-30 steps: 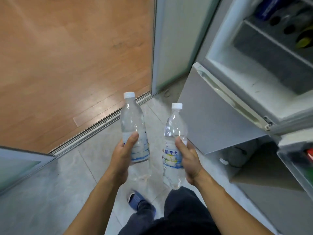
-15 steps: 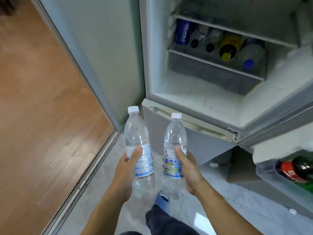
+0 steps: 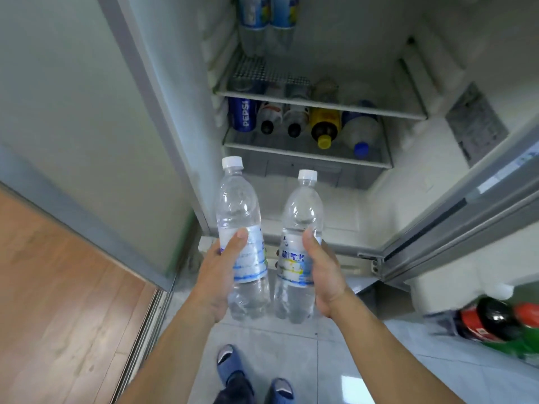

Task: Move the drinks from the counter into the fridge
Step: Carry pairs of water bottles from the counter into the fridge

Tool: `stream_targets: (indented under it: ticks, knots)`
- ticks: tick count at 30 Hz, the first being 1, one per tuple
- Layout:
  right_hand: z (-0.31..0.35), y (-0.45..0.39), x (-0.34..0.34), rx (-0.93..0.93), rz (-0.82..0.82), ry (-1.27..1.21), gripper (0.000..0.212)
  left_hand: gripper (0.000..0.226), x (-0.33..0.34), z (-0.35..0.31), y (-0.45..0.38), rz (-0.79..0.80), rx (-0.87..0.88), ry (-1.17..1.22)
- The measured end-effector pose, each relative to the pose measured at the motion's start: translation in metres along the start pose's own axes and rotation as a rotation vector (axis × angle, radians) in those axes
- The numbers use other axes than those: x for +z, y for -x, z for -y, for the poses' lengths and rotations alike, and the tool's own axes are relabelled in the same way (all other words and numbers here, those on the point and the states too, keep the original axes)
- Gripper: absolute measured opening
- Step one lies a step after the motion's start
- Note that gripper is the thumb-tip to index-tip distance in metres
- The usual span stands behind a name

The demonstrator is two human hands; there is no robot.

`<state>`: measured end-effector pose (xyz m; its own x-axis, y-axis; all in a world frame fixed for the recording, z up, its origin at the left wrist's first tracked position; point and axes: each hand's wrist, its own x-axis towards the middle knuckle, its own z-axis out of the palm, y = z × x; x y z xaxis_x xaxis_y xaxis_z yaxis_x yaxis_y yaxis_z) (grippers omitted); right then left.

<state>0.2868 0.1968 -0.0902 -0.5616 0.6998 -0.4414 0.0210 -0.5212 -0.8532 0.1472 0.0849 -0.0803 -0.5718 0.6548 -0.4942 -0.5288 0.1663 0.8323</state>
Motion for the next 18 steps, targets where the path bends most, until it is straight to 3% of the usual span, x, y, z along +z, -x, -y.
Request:
stream_targets:
  ticks: [3,6,9,13,18]
  knots:
    - [0.037,-0.014,0.014,-0.088,-0.006,-0.084,0.063,0.086,0.014,-0.044,-0.025,0.081,0.053,-0.040]
    - [0.080,-0.032,0.029,-0.179,-0.019,-0.094,0.035,0.053,0.030,-0.095,-0.044,0.173,0.160,-0.070]
    - [0.123,-0.051,0.043,-0.309,-0.085,-0.066,0.041,0.019,0.046,-0.139,-0.063,0.188,0.288,-0.065]
    - [0.173,-0.073,0.058,-0.478,-0.143,-0.022,0.044,0.035,0.069,-0.189,-0.081,0.192,0.415,-0.063]
    - [0.230,-0.106,0.065,-0.582,-0.226,0.051,0.054,0.027,0.103,-0.232,-0.105,0.253,0.586,-0.089]
